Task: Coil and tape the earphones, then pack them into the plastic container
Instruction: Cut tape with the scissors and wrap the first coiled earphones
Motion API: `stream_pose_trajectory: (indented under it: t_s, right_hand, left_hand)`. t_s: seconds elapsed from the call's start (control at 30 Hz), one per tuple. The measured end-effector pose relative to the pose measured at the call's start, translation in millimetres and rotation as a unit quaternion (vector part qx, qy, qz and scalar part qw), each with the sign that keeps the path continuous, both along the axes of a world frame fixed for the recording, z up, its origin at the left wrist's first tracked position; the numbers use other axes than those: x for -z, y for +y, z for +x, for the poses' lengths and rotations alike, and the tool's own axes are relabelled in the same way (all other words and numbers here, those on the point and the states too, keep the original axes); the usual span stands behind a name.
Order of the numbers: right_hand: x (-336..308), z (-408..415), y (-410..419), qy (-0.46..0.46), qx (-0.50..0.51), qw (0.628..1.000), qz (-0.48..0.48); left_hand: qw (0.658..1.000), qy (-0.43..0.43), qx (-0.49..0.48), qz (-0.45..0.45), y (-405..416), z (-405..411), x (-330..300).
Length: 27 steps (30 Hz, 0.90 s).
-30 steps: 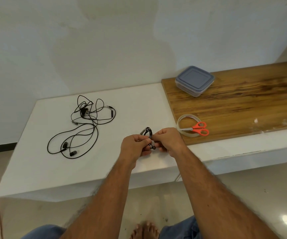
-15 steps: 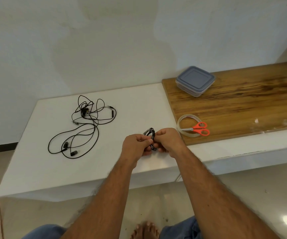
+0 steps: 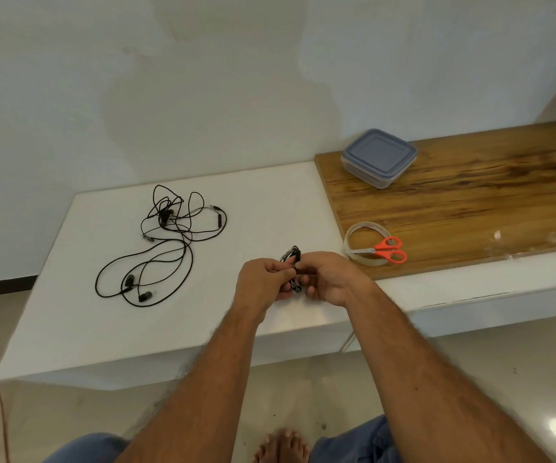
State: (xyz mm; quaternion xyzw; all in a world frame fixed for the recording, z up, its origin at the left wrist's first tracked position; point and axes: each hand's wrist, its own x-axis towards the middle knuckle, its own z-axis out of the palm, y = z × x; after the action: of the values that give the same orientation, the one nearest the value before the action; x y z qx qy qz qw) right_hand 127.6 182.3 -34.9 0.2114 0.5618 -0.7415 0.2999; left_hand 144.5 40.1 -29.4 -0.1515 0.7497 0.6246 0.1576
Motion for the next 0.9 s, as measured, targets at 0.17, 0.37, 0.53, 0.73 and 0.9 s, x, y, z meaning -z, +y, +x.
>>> stream_pose_trajectory:
  t_s: [0.17, 0.37, 0.53, 0.73, 0.9]
  right_hand:
    - [1.8, -0.8, -3.9, -0.026, 0.023, 0.999, -0.032]
    - [-0.7, 0.5, -5.7, 0.001, 0.039, 0.999, -0.03]
    - [2.7, 1.6, -10.4, 0.007, 0.057, 0.998, -0.033]
    - [4.3, 1.9, -11.6, 0.03, 0.05, 0.998, -0.029]
    - [2.0, 3.3, -10.9, 0.03, 0.067, 0.997, -0.024]
  left_hand:
    - [1.0, 0.01, 0.0, -0.022, -0.8, -0.7, -2.9]
    - [0.998, 0.035, 0.017, -0.055, 1.1, -0.9, -6.4]
    - [0.999, 0.024, 0.001, -0.046, 2.6, 0.8, -6.6]
    - [0.999, 0.01, -0.03, -0.025, 0.7, 0.5, -7.7]
    - [0.999, 0.017, -0.028, -0.025, 0.3, 0.1, -8.9]
